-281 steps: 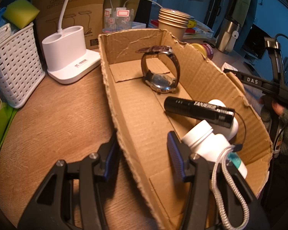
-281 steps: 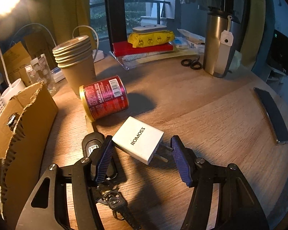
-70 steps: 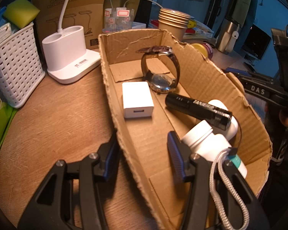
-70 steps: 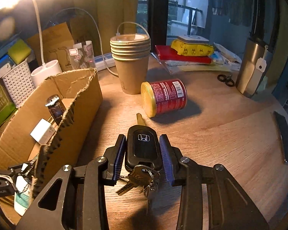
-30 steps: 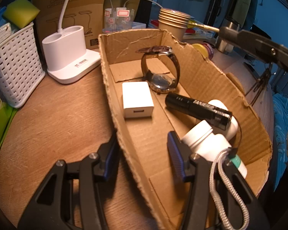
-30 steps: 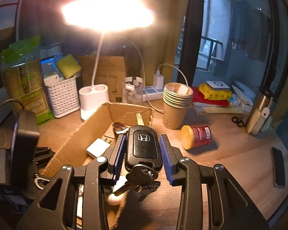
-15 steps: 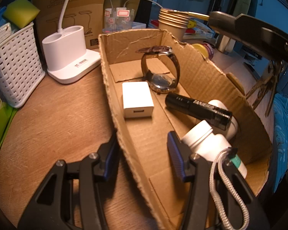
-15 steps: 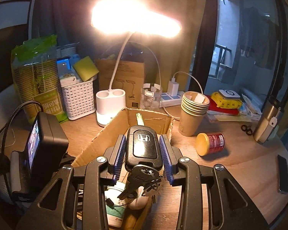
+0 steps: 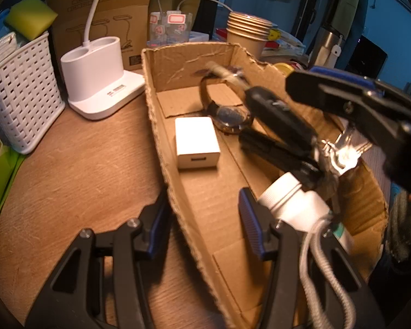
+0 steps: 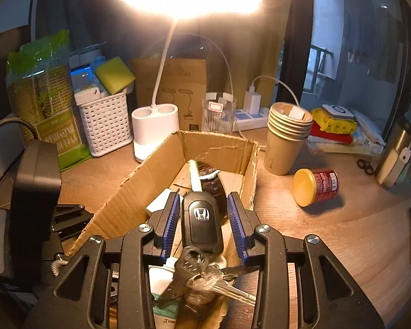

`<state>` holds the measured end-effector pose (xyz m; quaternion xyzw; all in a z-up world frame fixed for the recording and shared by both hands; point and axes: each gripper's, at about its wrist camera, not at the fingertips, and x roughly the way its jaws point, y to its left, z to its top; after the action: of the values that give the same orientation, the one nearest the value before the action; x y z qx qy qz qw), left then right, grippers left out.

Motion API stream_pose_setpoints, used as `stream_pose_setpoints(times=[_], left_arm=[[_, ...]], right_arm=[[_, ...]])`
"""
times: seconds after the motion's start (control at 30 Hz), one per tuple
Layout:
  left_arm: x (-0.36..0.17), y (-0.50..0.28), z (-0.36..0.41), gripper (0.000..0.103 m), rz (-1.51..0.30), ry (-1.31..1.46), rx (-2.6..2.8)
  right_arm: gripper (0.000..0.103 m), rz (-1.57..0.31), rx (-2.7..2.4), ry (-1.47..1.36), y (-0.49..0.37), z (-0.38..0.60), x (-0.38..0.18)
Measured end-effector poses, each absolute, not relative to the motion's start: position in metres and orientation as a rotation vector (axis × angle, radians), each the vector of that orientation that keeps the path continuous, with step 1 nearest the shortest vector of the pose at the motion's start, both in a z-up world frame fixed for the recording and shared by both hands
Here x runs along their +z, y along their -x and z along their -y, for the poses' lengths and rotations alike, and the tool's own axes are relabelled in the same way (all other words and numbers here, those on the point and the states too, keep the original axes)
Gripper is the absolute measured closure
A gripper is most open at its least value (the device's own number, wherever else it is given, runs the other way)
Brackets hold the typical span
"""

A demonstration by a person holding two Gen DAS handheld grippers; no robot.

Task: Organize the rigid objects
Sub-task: 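Carry the car keys into the box and open the right gripper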

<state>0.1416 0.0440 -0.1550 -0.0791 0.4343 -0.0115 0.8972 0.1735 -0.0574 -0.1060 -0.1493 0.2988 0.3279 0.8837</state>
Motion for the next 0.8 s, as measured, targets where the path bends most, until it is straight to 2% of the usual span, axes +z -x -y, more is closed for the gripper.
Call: stream_pose_setpoints(times=[0.8], left_arm=[[-0.155,-0.142,-0.043,0.051,-0.900,0.165,-0.025]], right_arm=[[0.065,-0.651,0.701,0.315,-0.177,0.056,-0.113]])
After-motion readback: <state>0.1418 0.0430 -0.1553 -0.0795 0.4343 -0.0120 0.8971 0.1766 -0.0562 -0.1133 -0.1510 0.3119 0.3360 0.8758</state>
